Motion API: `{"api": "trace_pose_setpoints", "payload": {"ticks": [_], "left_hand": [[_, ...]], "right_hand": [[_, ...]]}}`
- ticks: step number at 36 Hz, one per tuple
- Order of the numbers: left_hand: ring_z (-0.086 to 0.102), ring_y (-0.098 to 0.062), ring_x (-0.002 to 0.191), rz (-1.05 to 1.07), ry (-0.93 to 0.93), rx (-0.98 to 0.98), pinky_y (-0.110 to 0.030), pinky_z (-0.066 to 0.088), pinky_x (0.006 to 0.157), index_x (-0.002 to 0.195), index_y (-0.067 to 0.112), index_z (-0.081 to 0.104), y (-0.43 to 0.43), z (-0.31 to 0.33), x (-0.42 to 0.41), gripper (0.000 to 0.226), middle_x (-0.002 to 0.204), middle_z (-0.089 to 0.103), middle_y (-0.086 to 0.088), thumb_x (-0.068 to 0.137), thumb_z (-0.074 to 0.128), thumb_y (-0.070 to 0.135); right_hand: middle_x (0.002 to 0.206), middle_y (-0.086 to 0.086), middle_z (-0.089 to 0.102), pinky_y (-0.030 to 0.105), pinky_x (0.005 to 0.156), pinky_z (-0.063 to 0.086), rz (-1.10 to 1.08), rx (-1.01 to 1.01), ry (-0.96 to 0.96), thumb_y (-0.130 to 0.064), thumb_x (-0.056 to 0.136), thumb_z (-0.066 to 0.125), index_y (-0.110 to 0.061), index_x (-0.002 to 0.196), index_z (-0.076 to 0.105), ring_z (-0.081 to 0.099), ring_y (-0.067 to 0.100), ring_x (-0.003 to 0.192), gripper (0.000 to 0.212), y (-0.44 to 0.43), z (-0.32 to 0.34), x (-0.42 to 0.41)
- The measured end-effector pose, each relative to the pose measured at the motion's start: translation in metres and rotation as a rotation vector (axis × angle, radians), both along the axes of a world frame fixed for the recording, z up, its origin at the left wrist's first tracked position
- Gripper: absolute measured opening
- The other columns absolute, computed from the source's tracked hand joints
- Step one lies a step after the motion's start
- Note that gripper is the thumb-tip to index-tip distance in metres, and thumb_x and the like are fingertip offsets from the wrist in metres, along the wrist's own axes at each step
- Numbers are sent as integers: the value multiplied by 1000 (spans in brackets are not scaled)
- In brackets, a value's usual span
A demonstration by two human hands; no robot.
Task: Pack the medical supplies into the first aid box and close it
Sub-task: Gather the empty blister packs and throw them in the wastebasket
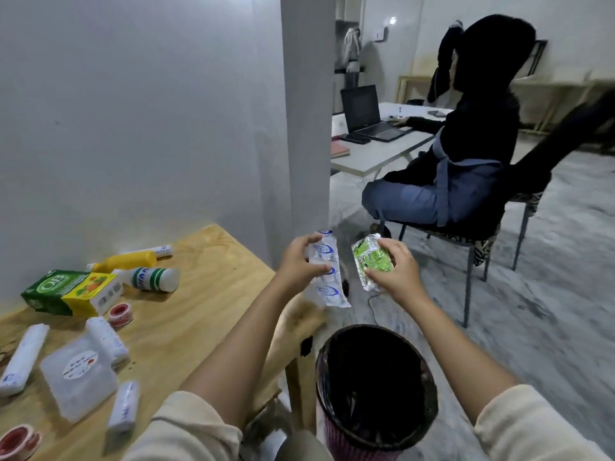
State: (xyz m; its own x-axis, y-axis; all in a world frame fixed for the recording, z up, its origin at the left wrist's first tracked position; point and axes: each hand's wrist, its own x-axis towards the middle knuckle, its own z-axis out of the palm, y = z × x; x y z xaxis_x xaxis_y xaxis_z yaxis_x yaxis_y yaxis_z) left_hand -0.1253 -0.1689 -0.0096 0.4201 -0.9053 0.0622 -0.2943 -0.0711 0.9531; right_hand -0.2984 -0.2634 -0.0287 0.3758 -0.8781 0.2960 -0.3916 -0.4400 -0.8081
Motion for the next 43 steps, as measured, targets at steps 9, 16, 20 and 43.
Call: {"api": "trace_pose_setpoints", "payload": {"ticks": [9,16,20,43], "left_hand": [[43,-21,131,-191,-97,195,-20,35,93,141,12,46,-89,-82,-88,67,143,42,-6,80,71,-1],[41,-23,135,-225,-101,461,-16,31,89,144,8,41,-101,-187,-100,69,146,39,-13,82,68,-1],[39,-24,138,-218,-123,605,-18,30,99,147,5,38,-101,-239,-93,71,149,37,-14,83,68,-1],[35,-30,143,-251,-159,835,-34,32,114,151,2,29,-107,-308,-83,66,157,31,-16,96,60,23]], "right_hand": [[138,10,44,18,97,27,-187,209,57,1,71,72,-5,132,48,43,23,126,66,-44,-84,-89],[140,9,40,10,92,26,-231,439,138,4,74,68,-9,134,46,41,22,129,65,-48,-183,-104],[141,7,40,8,91,25,-229,539,208,2,76,65,-11,133,46,42,20,129,61,-45,-235,-97],[146,8,36,32,105,39,-169,808,274,-9,89,58,-9,140,37,42,24,130,55,-45,-303,-76]]}}
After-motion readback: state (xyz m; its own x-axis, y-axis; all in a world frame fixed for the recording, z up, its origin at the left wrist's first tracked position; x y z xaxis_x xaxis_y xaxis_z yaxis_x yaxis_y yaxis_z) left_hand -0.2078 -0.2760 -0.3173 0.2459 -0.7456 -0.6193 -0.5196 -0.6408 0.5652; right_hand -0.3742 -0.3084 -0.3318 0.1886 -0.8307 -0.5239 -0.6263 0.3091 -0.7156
